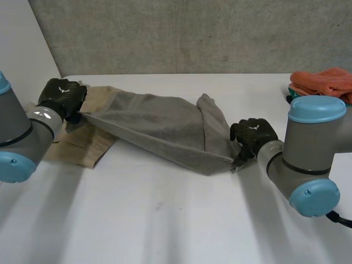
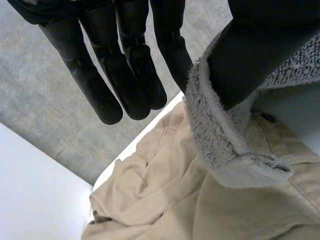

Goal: Fold the laundry.

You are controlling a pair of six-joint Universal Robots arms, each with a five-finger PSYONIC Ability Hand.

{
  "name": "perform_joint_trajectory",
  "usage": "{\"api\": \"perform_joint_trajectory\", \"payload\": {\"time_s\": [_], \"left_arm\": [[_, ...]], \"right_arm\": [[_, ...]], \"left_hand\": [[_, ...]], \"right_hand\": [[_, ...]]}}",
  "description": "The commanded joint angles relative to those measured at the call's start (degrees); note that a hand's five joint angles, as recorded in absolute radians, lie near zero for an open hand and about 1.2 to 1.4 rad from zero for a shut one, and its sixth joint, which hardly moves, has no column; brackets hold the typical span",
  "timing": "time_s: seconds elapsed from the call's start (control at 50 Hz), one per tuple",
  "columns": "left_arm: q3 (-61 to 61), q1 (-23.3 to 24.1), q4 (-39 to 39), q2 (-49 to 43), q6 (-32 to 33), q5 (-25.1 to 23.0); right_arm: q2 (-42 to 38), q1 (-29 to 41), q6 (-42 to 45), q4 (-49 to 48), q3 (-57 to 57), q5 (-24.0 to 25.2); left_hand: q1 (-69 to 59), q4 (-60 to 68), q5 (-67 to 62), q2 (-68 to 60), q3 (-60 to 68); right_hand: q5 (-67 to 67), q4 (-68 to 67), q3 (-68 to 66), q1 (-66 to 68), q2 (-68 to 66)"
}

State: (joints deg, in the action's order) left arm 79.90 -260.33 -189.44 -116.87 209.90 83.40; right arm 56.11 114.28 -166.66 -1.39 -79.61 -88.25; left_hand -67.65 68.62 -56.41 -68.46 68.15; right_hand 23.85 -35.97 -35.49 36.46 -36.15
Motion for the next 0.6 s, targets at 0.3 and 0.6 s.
{"api": "perform_joint_trajectory", "payload": {"time_s": [0.3, 0.6], "left_arm": [[-0.19, -0.62, 5.92, 5.86, -1.51, -1.23], [-0.36, -0.09, 7.33, 8.41, -2.04, -2.19]], "right_arm": [[0.05, -5.56, 2.82, 9.21, 1.91, 10.47], [-3.11, -3.63, 3.99, 9.83, 1.92, 10.65]], "left_hand": [[-12.35, 11.38, -13.59, -11.54, 11.85], [-12.35, 11.38, -13.59, -11.54, 11.85]], "right_hand": [[2.05, 0.06, -0.42, -0.55, 0.25], [1.55, 0.56, 0.08, -1.05, 0.74]]}}
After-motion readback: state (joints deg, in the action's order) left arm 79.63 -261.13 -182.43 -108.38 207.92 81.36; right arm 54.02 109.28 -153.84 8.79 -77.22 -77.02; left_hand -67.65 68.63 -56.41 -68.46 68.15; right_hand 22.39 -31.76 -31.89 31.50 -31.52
